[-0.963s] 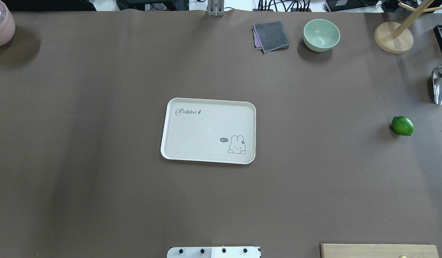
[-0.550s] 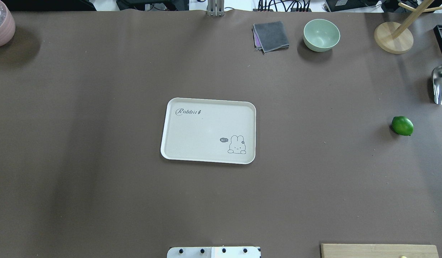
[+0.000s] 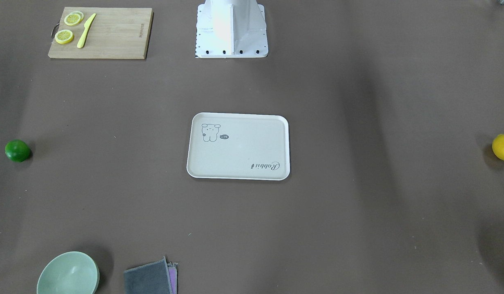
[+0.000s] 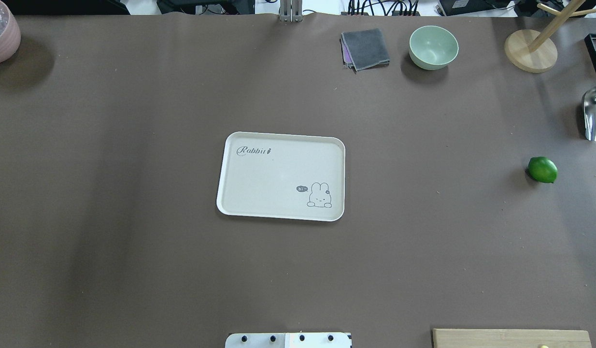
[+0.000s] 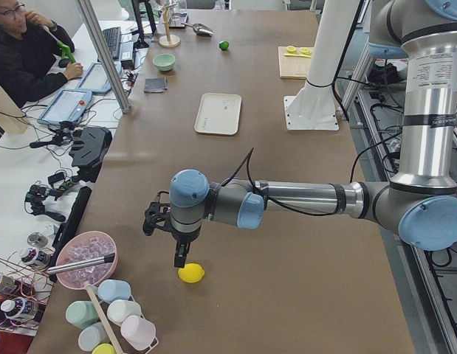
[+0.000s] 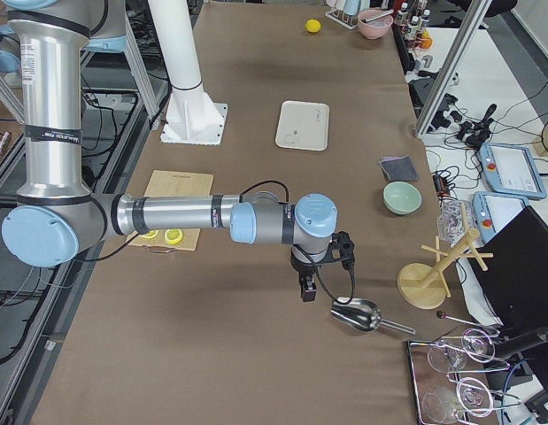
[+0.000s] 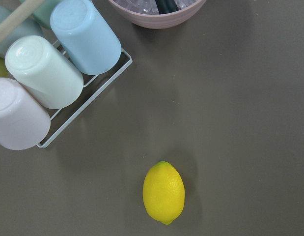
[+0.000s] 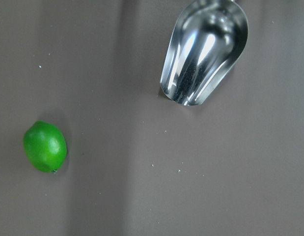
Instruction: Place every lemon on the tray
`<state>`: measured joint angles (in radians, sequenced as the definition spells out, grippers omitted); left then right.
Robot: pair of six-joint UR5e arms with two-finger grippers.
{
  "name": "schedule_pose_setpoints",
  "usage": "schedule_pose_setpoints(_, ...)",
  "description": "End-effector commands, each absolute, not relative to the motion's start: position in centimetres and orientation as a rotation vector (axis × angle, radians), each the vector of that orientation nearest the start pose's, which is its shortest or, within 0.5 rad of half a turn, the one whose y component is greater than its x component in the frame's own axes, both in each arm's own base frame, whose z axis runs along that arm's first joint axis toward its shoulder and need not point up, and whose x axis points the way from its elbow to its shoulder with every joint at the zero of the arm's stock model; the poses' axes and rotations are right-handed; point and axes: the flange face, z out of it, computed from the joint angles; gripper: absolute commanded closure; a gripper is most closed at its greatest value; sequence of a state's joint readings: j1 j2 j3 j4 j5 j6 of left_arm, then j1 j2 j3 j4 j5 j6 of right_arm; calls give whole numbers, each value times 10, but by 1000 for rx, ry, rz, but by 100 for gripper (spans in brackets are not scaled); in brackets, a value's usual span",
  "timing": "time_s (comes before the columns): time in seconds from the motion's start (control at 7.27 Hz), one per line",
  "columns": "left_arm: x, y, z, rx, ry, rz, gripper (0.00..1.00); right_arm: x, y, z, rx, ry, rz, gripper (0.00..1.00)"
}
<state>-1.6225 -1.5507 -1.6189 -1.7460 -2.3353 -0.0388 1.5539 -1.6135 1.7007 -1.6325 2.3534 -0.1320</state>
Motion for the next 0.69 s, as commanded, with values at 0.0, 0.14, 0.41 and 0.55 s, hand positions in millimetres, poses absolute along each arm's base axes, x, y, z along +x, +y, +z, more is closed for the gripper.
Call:
schedule_pose_setpoints(0.0, -82, -491, 636, 214, 874, 16, 2, 54, -488, 607, 65, -780, -88, 0)
schedule_pose_setpoints(0.14, -81, -492, 667, 247, 887, 32, 2, 27, -498, 594, 59, -799, -126, 0)
schedule_pose_setpoints(0.41, -77, -488, 717, 317, 881, 68, 2, 14, -499, 592, 23, -810, -84, 0)
schedule_pose_setpoints(0.55, -77, -492, 718, 308, 880, 59, 2, 12, -503, 586, 31, -829, -91, 0)
